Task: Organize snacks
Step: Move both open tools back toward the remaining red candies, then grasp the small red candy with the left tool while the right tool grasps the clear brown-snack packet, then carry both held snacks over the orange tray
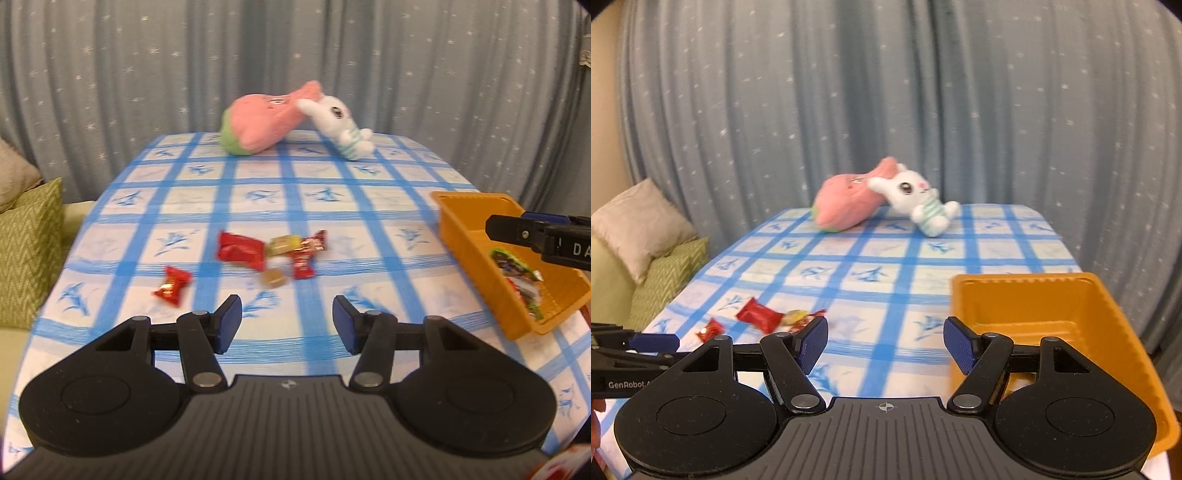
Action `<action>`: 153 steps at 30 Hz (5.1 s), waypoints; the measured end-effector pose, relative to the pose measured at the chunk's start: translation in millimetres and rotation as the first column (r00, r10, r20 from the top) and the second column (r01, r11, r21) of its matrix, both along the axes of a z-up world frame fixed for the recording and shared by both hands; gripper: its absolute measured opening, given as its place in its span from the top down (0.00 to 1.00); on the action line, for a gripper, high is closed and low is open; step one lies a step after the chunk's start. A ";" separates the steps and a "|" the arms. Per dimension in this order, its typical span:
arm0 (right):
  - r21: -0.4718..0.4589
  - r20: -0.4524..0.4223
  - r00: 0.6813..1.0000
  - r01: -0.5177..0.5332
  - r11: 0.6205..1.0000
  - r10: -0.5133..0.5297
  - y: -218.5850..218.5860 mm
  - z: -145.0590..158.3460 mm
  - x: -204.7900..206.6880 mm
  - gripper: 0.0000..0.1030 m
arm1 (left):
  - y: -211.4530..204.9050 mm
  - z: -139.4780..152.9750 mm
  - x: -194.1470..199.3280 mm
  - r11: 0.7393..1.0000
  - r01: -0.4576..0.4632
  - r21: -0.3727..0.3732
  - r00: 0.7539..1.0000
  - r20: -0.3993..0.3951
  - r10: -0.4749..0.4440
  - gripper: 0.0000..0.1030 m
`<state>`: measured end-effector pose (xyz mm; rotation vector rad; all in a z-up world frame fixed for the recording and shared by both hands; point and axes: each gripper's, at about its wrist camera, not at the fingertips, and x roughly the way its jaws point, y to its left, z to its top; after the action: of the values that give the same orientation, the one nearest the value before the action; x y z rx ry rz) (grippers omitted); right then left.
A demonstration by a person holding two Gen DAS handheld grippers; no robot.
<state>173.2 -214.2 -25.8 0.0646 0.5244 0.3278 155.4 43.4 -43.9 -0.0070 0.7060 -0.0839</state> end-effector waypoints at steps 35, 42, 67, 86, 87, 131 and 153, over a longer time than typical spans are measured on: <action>-0.067 -0.150 0.974 -0.181 0.981 0.170 118.3 -70.2 63.1 0.33 | 97.1 -76.1 91.9 0.995 0.008 0.099 0.999 -0.033 -0.005 0.49; -0.040 -0.180 0.955 -0.245 0.969 0.234 143.5 -90.4 74.4 0.36 | 97.9 -90.2 111.5 0.994 0.032 0.106 0.997 -0.078 -0.024 0.68; -0.117 -0.097 0.960 -0.273 0.955 0.263 200.4 -128.6 104.9 0.47 | 101.9 -90.2 108.6 0.997 0.043 0.064 0.995 -0.091 -0.037 0.76; -0.162 -0.099 0.965 -0.258 0.952 0.245 192.7 -125.1 93.5 0.78 | 102.2 -91.3 107.2 0.999 0.035 0.040 0.996 -0.079 -0.032 0.76; -0.163 -0.101 0.965 -0.257 0.953 0.243 192.8 -125.2 93.7 0.78 | 101.8 -90.8 107.4 0.998 0.037 0.043 0.996 -0.079 -0.033 0.76; -0.088 -0.078 0.997 -0.024 0.996 0.017 123.7 -79.2 18.8 0.79 | 33.3 -49.3 35.2 0.997 0.056 -0.049 0.998 -0.026 -0.057 0.81; -0.031 -0.111 0.956 0.269 0.963 -0.271 -48.5 -31.6 -99.1 0.79 | -125.2 11.9 -46.4 0.965 0.232 -0.118 0.973 0.040 -0.229 0.81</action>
<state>74.2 -262.7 -57.5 0.1391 0.6238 0.0522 109.0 -81.8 -31.9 -0.0411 0.6722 -0.3503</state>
